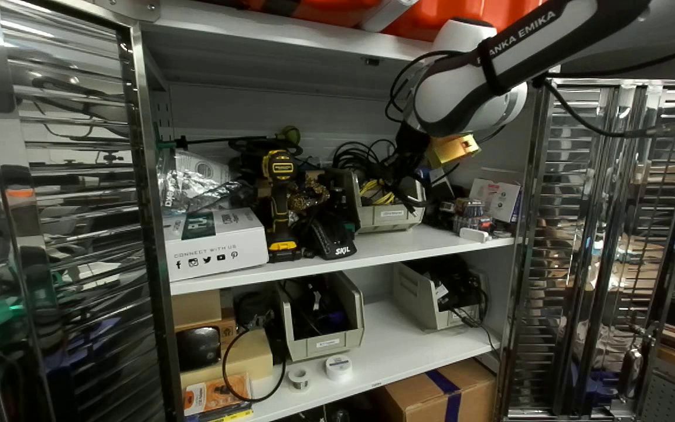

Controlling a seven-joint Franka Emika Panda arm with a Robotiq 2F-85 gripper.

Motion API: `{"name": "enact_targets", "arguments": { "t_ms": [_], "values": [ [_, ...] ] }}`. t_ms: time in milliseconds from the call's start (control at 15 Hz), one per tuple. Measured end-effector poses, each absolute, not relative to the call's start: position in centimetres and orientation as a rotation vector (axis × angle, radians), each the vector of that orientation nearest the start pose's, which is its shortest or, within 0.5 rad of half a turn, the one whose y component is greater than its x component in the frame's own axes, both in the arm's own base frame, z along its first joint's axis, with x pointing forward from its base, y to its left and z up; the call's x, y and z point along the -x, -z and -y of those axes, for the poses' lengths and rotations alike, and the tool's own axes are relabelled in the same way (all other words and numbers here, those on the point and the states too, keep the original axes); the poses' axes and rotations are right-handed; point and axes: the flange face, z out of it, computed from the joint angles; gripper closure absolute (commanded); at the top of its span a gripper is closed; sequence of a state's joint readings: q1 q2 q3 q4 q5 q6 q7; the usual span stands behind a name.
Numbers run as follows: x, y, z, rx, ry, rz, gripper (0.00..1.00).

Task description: Pick up the black cable and put it in the cable tray

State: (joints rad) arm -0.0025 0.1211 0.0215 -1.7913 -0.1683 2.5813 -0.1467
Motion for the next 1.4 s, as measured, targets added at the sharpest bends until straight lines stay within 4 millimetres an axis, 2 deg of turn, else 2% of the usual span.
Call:
{"name": "enact_targets", "arguments": {
  "t_ms": [133, 467, 667, 1000, 1267, 1333, 1400],
  "values": [
    [-66.3, -56.3, -1.7, 3.075, 1.117, 0.306, 0.87],
    [-70.7, -56.2, -2.8, 2.985, 1.231, 0.071, 0.87],
    [-72.4, -55.7, -3.0, 2.946, 1.338, -0.027, 0.87],
    [-74.8, -55.3, -3.1, 2.953, 1.482, -0.088, 0.87],
    [-76.2, -54.5, -3.2, 3.006, 1.559, -0.064, 0.86],
    [-76.5, -54.1, -3.1, 3.022, 1.572, -0.055, 0.56],
    [-76.6, -54.0, -3.0, 3.033, 1.582, -0.05, 0.55]
  ]
}}
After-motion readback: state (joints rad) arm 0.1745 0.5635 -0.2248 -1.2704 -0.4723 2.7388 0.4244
